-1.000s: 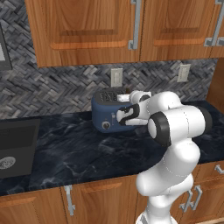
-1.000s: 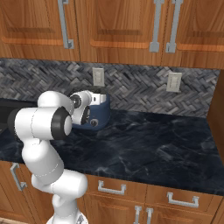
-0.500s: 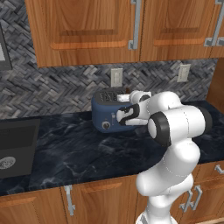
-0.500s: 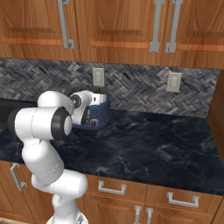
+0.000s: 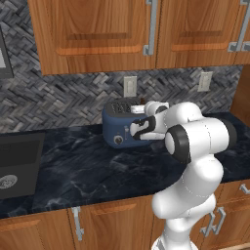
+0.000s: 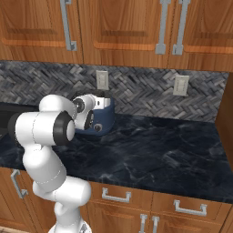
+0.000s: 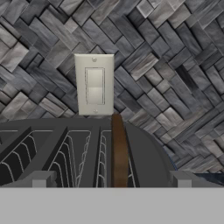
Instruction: Start the toaster. Once the lever pops up, take the bread to the plate on the dining counter.
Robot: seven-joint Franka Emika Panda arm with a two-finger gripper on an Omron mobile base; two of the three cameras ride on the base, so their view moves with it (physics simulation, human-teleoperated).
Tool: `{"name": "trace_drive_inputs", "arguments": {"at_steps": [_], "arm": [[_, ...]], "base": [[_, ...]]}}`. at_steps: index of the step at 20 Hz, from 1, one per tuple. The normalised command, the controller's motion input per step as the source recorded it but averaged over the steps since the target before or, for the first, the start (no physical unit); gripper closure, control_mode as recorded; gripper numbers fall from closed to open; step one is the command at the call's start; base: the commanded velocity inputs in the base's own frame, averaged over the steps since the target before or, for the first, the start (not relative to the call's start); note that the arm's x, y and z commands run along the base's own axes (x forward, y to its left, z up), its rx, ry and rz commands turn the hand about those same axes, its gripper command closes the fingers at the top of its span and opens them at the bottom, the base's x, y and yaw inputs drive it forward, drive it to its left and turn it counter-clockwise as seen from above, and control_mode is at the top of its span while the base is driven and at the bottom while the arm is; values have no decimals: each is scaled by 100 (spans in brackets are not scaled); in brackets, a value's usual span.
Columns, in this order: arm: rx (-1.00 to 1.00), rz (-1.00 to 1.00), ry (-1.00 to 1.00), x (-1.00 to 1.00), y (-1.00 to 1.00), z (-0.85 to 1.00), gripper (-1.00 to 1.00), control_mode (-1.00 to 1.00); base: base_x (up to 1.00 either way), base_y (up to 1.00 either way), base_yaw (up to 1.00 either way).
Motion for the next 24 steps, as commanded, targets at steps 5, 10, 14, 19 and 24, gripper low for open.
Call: {"name": "trace_drive_inputs", "arguments": {"at_steps": [5, 10, 14, 19, 24], "arm": [[0, 0, 0, 0, 0, 0, -100, -100], [0, 0, 0, 0, 0, 0, -100, -100], [0, 0, 0, 0, 0, 0, -100, -100], [0, 0, 0, 0, 0, 0, -100, -100], [0, 0, 0, 0, -13, 0, -100, -100]], "base": [[0, 0, 0], [0, 0, 0], [0, 0, 0], [0, 0, 0], [0, 0, 0]]}}
